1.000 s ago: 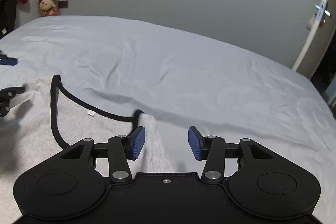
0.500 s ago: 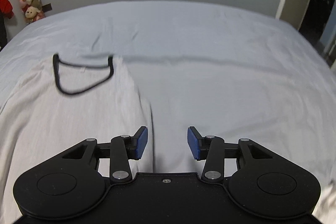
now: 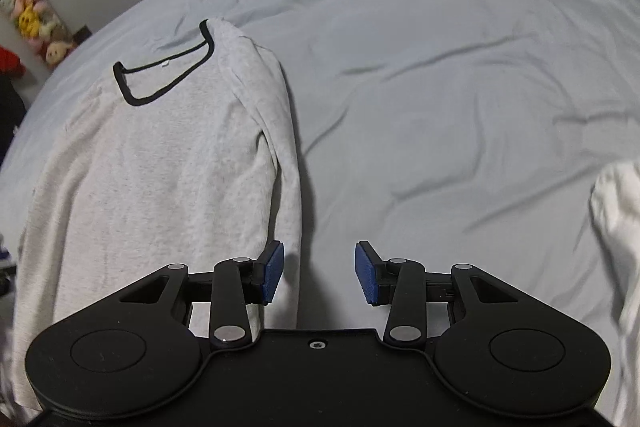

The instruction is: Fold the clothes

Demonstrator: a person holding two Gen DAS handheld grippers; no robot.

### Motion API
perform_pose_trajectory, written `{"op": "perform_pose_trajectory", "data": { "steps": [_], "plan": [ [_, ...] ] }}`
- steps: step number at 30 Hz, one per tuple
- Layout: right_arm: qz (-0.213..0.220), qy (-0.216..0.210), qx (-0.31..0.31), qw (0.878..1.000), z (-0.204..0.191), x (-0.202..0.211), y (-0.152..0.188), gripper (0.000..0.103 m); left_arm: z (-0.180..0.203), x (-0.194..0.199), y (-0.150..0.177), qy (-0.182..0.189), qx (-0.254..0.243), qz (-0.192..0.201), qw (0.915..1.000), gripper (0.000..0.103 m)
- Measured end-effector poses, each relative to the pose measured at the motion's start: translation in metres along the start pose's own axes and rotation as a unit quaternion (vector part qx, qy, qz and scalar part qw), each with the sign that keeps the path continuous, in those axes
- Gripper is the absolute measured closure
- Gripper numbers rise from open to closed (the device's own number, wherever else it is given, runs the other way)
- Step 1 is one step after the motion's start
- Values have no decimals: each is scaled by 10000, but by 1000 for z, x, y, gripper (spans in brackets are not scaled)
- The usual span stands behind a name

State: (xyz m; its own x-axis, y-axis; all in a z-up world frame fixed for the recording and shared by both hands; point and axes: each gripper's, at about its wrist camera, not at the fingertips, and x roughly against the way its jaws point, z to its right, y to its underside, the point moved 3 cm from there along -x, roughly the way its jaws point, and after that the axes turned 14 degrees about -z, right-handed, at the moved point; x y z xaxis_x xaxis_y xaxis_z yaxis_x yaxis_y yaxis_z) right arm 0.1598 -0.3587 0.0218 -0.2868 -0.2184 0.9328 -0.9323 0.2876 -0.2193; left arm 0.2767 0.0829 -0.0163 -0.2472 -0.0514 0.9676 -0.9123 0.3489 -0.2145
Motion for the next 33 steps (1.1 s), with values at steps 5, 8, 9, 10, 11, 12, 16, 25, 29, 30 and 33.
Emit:
{"op": "perform_pose_trajectory", "data": {
  "steps": [5,8,9,10,11,12,16,25,29,30,33],
  "plan": [
    [-124,-178,-188,9996,-2,-9,0,67,9,-1,12,41,49,123,9999,86],
    [-267,-255,-166,9992,-8,-18,-2,78,11,1,11,-121,-53,157,9998,100],
    [-316,-225,-159,9991,-11,-21,-2,91,11,2,10,-205,-86,163,9996,101],
    [-364,-196,-151,9990,-13,-24,-3,96,8,4,9,-334,-68,163,9993,101],
    [-374,-167,-152,9990,-14,-24,-4,98,0,6,7,-508,1,158,9986,102],
    [-359,-140,-160,9991,-15,-23,-5,100,-8,9,6,-682,69,153,9975,102],
    [-189,285,-39,9994,-16,-12,-13,102,-35,18,0,-1066,320,134,9937,102],
    [8,715,-247,9971,19,30,-51,103,-61,32,-19,-1237,725,314,9892,91],
    [-294,333,-49,9990,12,21,-46,98,-51,33,-24,-1300,609,525,9882,71],
    [-394,246,-9,9989,8,16,-43,98,-49,34,-25,-1342,578,594,9875,69],
    [-610,30,-26,9981,1,0,-36,98,-34,42,-25,-1217,458,807,9882,67]
  ]
}}
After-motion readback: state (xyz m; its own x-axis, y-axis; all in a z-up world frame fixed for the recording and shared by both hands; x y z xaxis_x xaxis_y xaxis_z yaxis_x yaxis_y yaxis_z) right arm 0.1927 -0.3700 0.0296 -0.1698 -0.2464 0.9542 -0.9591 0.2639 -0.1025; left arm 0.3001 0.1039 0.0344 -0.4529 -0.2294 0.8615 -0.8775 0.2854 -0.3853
